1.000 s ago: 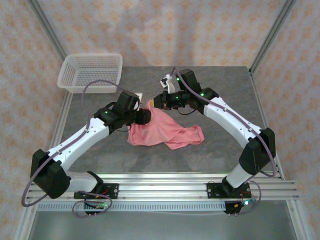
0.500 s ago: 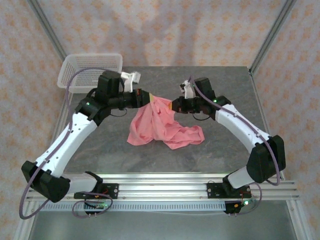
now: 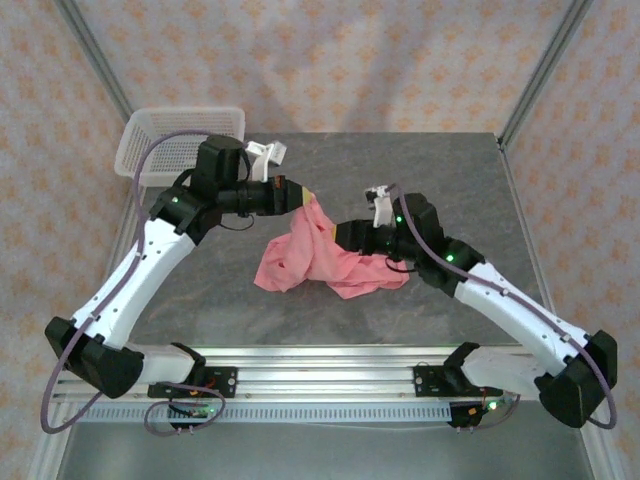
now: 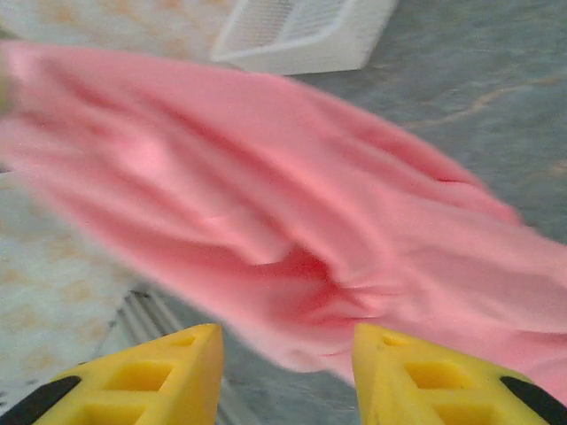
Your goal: Fold the inside-out t-shirt
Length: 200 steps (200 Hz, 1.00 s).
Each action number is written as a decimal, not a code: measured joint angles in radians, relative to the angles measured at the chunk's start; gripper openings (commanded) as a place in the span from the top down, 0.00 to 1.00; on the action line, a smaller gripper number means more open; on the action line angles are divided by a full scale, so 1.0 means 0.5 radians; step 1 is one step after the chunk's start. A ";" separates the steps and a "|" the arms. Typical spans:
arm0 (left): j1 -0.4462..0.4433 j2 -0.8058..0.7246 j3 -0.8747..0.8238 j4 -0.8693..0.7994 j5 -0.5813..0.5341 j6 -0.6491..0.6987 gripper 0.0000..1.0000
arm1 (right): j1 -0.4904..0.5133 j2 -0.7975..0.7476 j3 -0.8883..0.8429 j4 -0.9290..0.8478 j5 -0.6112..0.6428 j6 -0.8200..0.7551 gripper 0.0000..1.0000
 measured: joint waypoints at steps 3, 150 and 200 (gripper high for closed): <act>0.000 0.006 0.000 -0.003 0.000 0.000 1.00 | 0.010 0.004 0.000 0.014 0.006 0.003 0.56; 0.010 0.031 0.005 -0.125 -0.120 0.047 1.00 | 0.029 0.657 0.140 0.257 0.094 -0.037 1.00; 0.324 -0.082 -0.265 -0.303 -0.532 0.189 1.00 | 0.002 0.291 0.184 0.269 -0.412 -0.004 1.00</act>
